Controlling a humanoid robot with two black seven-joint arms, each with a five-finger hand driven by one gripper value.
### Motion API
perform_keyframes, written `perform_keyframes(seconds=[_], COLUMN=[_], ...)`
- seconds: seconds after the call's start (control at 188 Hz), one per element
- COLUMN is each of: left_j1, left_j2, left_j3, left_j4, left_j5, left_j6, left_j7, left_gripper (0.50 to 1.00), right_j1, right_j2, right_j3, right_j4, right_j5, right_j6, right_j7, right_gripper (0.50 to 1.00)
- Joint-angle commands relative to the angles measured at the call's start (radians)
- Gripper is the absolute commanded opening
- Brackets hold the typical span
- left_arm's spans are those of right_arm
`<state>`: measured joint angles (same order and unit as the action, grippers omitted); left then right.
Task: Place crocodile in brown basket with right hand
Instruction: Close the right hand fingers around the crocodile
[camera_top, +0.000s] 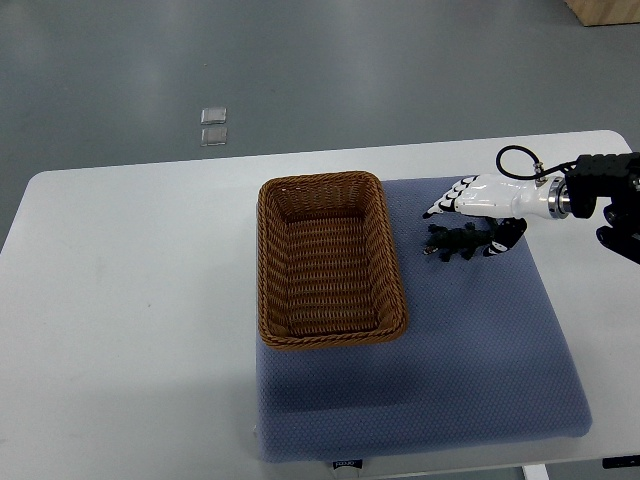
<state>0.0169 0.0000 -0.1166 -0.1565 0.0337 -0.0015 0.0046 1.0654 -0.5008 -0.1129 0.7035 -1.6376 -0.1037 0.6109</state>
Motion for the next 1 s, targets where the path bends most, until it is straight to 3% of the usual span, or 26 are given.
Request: perform_keyframes(seconds=[0.0, 0.993], left_j1=[0.000, 0.000], left_j2=[0.000, 0.000], left_j3=[0.000, 0.000], left_j4=[0.000, 0.000], left_j5=[0.000, 0.000], left_j6=[0.000, 0.000], left_j7=[0.000, 0.000], left_gripper=[1.000, 1.000], right_j1=[-0.004, -0.013], right_j2=[0.002, 0.047], right_j3=[-0.005, -0.027], right_j4=[-0.002, -0.067], right_j5=[-0.001, -0.028], right_j6=[-0.017, -0.045], right_j7=[0.000, -0.002], right_gripper=[0.928, 0.909])
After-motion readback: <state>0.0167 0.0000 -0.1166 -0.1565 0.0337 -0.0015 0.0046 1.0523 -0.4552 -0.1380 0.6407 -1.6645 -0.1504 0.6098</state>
